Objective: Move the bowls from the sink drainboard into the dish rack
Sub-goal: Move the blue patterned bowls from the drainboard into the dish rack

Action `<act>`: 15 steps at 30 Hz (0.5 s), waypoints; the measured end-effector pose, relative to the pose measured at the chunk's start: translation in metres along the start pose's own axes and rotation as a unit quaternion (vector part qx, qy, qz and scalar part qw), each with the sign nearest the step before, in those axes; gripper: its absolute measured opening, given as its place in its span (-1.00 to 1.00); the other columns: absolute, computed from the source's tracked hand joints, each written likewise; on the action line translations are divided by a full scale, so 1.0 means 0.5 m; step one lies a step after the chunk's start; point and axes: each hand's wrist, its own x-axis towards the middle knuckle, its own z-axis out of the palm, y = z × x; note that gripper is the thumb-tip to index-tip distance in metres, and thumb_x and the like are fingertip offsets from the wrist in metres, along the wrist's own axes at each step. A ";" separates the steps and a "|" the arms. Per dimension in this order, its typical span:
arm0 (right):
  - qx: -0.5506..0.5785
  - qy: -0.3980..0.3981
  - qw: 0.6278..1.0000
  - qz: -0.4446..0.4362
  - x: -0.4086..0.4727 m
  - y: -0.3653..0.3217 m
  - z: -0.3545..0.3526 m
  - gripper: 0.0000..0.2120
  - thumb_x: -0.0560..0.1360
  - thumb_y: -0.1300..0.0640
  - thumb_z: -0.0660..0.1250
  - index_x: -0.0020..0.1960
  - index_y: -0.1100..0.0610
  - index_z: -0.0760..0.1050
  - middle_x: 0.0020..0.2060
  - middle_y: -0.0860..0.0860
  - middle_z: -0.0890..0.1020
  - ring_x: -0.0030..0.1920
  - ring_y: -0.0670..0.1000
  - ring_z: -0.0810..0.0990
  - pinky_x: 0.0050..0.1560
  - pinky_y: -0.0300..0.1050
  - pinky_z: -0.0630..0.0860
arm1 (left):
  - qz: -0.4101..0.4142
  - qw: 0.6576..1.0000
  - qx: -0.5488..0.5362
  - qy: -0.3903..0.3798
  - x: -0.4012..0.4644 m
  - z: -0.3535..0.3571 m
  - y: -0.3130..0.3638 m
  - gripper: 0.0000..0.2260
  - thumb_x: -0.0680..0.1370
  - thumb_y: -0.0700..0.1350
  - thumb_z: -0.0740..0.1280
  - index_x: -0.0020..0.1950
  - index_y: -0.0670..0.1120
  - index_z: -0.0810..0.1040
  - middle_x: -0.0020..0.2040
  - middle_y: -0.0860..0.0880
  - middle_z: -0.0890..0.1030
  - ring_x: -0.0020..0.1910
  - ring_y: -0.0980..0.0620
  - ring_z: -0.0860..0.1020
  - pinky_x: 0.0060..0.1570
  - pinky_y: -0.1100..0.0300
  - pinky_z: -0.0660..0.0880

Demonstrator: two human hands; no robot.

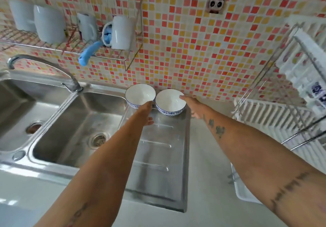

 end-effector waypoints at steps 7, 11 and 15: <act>0.051 0.006 0.996 0.068 0.065 0.034 0.018 -0.23 0.50 -0.17 0.31 0.56 0.10 0.09 0.53 0.14 0.23 0.43 0.26 0.33 0.29 0.10 0.40 | -0.032 0.998 -0.029 -0.054 0.093 0.036 0.004 -0.49 0.58 0.07 0.26 0.49 -0.05 0.26 0.50 -0.17 0.26 0.43 -0.22 0.32 0.15 -0.09 0.43; 0.069 -0.010 0.994 0.086 0.090 0.035 0.050 -0.32 0.55 -0.13 0.25 0.54 0.15 0.13 0.46 0.18 0.33 0.31 0.27 0.48 0.27 0.09 0.44 | -0.039 0.996 -0.051 -0.069 0.114 0.052 -0.005 -0.54 0.62 -0.06 0.24 0.50 -0.05 0.23 0.51 -0.13 0.24 0.44 -0.23 0.31 0.21 -0.19 0.42; 0.094 0.007 0.991 0.097 0.110 0.046 0.074 -0.42 0.59 0.03 0.21 0.52 0.14 0.08 0.37 0.18 0.40 0.02 0.20 0.56 0.14 0.09 0.51 | -0.037 0.993 -0.086 -0.067 0.135 0.072 -0.010 -0.60 0.64 -0.14 0.21 0.47 -0.06 0.26 0.49 -0.11 0.26 0.41 -0.22 0.35 0.25 -0.26 0.40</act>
